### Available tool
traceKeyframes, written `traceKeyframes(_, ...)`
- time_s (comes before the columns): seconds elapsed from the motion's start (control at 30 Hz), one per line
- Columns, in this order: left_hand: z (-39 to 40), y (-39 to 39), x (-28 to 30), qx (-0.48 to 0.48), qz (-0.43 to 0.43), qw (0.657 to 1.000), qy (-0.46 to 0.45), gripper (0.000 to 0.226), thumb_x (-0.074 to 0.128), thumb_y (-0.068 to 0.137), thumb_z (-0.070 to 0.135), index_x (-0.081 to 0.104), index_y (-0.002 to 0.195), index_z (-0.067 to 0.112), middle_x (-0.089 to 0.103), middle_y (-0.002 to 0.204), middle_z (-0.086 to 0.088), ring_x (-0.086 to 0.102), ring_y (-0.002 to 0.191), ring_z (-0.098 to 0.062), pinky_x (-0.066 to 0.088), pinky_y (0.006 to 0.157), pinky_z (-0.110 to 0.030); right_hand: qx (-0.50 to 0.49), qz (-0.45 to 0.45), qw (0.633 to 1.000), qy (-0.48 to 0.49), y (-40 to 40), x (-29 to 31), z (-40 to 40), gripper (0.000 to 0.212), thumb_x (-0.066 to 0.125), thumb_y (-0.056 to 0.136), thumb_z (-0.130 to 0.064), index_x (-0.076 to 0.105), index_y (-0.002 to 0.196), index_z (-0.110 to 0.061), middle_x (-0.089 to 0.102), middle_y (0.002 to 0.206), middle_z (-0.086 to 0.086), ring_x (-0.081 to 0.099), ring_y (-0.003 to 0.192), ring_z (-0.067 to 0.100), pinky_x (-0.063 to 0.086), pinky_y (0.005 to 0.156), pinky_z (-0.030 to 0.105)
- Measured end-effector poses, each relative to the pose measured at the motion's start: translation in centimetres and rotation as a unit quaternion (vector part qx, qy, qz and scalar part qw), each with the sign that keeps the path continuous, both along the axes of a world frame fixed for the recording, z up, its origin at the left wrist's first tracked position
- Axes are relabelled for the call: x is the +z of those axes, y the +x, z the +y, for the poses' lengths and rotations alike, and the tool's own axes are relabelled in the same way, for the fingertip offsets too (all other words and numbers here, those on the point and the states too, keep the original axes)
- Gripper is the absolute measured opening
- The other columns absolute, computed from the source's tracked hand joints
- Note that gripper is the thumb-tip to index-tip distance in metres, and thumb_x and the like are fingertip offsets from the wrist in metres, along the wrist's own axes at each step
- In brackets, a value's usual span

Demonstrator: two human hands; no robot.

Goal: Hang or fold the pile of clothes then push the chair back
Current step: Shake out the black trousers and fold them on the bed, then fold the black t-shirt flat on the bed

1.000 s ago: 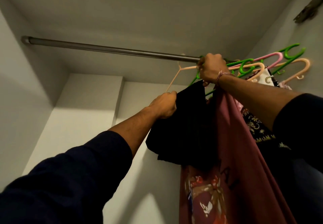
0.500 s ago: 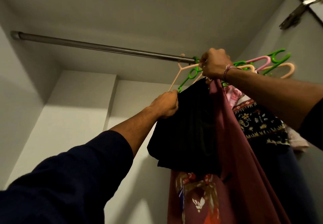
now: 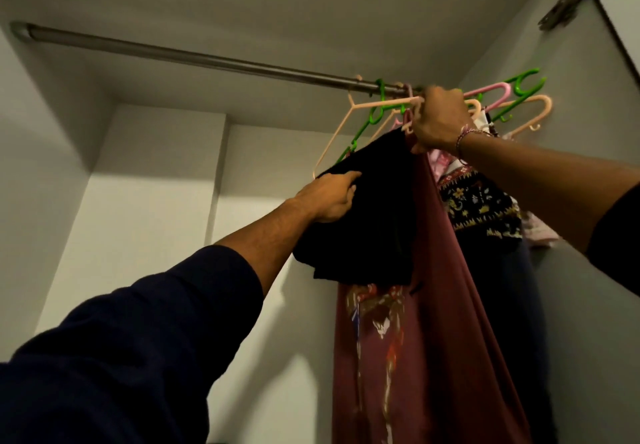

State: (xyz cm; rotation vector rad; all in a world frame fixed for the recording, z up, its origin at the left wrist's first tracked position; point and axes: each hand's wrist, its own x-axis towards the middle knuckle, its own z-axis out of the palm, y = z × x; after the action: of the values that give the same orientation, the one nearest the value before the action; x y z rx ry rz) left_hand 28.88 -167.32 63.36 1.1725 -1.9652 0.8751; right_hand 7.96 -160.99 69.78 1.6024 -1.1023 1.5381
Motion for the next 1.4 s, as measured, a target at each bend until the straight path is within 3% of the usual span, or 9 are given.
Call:
traceKeyframes(0.13,1.3,-1.3,-4.4,-0.048,-0.003,0.999,0.000,0.051,0.037,0.106,0.025,0.028,0.156,0.015,0.050,0.146,-0.017,0.050,0.129,-0.038,0.043,0.106,-0.049,0.009,0.008,1.000,-0.010,-0.7,-4.6,1.9,0.017,0.044,0.104,-0.020,0.053,0.102,-0.006,0.053,0.083,0.012,0.045,0.049,0.014,0.029,0.038,0.014)
traceKeyframes(0.27,2.2,-3.2,-8.8,-0.108,-0.005,0.994,-0.006,0.053,0.039,0.104,0.020,0.029,0.156,0.015,0.044,0.153,-0.011,0.049,0.133,-0.034,0.042,0.108,-0.046,0.018,0.049,0.996,0.069,-1.5,-9.4,2.4,0.019,0.049,0.101,-0.025,0.053,0.104,-0.007,0.065,0.090,0.016,0.061,0.048,0.016,0.037,0.040,0.013)
traceKeyframes(0.4,4.0,-5.9,-12.3,-0.138,0.005,0.990,0.001,0.053,0.038,0.105,0.024,0.029,0.156,0.018,0.042,0.155,-0.007,0.045,0.135,-0.031,0.043,0.106,-0.046,-0.030,0.098,0.980,0.168,-3.1,-14.7,4.3,0.017,0.057,0.096,-0.031,0.058,0.102,-0.015,0.066,0.104,0.017,0.067,0.083,0.038,0.054,0.067,0.037)
traceKeyframes(0.47,5.5,-7.5,-14.1,-0.140,0.009,0.990,0.001,0.052,0.039,0.105,0.025,0.029,0.156,0.019,0.042,0.154,-0.005,0.044,0.134,-0.029,0.043,0.106,-0.044,-0.049,0.123,0.969,0.209,-4.1,-17.5,5.8,0.015,0.058,0.093,-0.033,0.059,0.100,-0.020,0.067,0.100,0.015,0.066,0.085,0.037,0.057,0.076,0.046)
traceKeyframes(0.87,16.6,-24.5,-26.3,-0.192,-0.116,0.970,0.090,0.045,0.048,0.101,0.035,0.046,0.142,0.018,0.056,0.137,-0.008,0.051,0.124,-0.029,0.047,0.097,-0.049,-0.228,0.140,0.896,0.356,-18.8,-34.0,19.4,0.031,0.063,0.093,-0.046,0.064,0.115,-0.024,0.069,0.106,0.010,0.067,0.093,0.034,0.054,0.075,0.038)
traceKeyframes(0.97,22.6,-31.4,-29.7,-0.255,-0.146,0.952,0.085,0.027,0.049,0.099,0.032,0.061,0.117,0.015,0.066,0.115,-0.007,0.059,0.106,-0.027,0.052,0.083,-0.043,-0.263,0.125,0.871,0.396,-24.0,-38.1,26.1,0.027,0.061,0.094,-0.041,0.065,0.114,-0.024,0.068,0.109,0.007,0.065,0.099,0.032,0.046,0.072,0.034)
traceKeyframes(1.1,30.6,-38.9,-33.4,-0.330,-0.200,0.920,0.073,0.020,0.050,0.094,0.028,0.065,0.094,0.016,0.070,0.092,-0.002,0.062,0.083,-0.023,0.046,0.064,-0.033,-0.323,0.097,0.837,0.431,-29.8,-42.0,35.4,0.019,0.053,0.096,-0.028,0.067,0.105,-0.021,0.068,0.100,0.008,0.064,0.085,0.033,0.037,0.062,0.031)
traceKeyframes(1.27,40.3,-46.6,-37.2,-0.421,-0.238,0.874,0.056,0.023,0.053,0.092,0.034,0.068,0.091,0.016,0.071,0.087,-0.001,0.062,0.074,-0.020,0.036,0.058,-0.027,-0.386,0.075,0.802,0.449,-35.6,-46.0,47.6,0.017,0.052,0.096,-0.029,0.068,0.099,-0.023,0.068,0.086,0.002,0.062,0.070,0.026,0.043,0.056,0.030)
traceKeyframes(1.4,47.7,-52.3,-41.0,-0.492,-0.264,0.828,0.043,0.025,0.055,0.092,0.037,0.065,0.097,0.015,0.066,0.087,-0.003,0.057,0.074,-0.017,0.042,0.058,-0.027,-0.418,0.037,0.775,0.472,-39.4,-49.8,56.7,0.017,0.055,0.097,-0.034,0.067,0.101,-0.022,0.065,0.084,0.001,0.055,0.066,0.020,0.033,0.053,0.027)
